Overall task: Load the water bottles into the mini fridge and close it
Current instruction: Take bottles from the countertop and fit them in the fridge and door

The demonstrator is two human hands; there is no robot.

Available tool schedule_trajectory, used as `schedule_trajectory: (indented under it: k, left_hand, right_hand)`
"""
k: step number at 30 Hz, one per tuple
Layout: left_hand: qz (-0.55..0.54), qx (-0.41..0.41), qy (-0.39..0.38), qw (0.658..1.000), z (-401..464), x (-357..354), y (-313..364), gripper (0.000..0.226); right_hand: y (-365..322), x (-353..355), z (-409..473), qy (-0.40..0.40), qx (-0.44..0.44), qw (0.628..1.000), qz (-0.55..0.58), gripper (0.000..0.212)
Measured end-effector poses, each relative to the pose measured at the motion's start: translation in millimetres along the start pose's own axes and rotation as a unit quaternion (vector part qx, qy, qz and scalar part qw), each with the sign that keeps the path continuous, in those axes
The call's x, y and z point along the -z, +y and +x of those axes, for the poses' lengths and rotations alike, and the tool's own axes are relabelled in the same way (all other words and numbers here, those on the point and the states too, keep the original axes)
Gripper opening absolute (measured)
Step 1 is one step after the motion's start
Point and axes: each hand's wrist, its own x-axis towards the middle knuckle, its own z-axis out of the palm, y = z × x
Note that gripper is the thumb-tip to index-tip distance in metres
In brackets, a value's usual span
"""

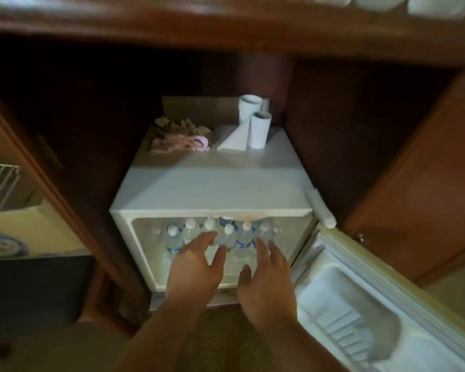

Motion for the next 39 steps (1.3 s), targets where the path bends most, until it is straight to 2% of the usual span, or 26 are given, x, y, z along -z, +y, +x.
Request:
schedule_trajectory:
  k: [3,6,11,17,19,23,27,30,35,39]
  left_hand:
    - [-0.005,0.037,-0.008,0.999,-27.7,60.3,51.2,0.031]
    - [-0.03,0.043,0.034,0.998,-56.2,121.9,118.6,0.029]
    - [-0.068,-0.027,0.07,0.995,-72.8,212.1,246.3,0.026]
    - [-0.045,-0.06,0.07,0.995,-30.1,276.0,328.1,0.037]
    - [-0.041,-0.081,0.074,0.993,-9.1,290.3,352.2,0.032]
    - [-0.087,-0.11,0.082,0.987,31.3,302.3,392.1,0.021]
    - [-0.11,-0.138,0.081,0.981,80.5,298.4,424.3,0.019]
    - [-0.108,-0.149,0.047,0.982,129.3,287.5,441.7,0.02]
    - [-0.023,-0.216,-0.028,0.976,228.5,251.4,465.6,0.045]
    - [0.033,-0.254,-0.106,0.961,294.3,223.6,481.0,0.064]
  right_hand:
    - [-35.7,65.6,-40.7,0.006,0.022,1.0,-0.006,0.06]
    - [-74.7,136.3,-71.4,0.075,0.071,0.994,0.023,0.05]
    - [-145.1,255.4,-93.1,0.201,0.145,0.965,0.088,0.047]
    - [-190.4,362.2,-71.9,0.236,0.161,0.955,0.082,0.047]
    - [-193.3,385.3,-54.4,0.228,0.154,0.959,0.071,0.045]
    - [-195.4,414.6,-13.4,0.204,0.108,0.972,0.034,0.041]
    - [-197.5,424.5,33.4,0.179,0.022,0.984,0.011,0.042]
    - [-198.7,423.6,65.9,0.168,-0.031,0.985,0.006,0.043]
    - [-202.5,410.5,103.6,0.148,-0.123,0.981,0.02,0.047]
    - [-204.1,395.9,121.7,0.145,-0.156,0.977,-0.004,0.039]
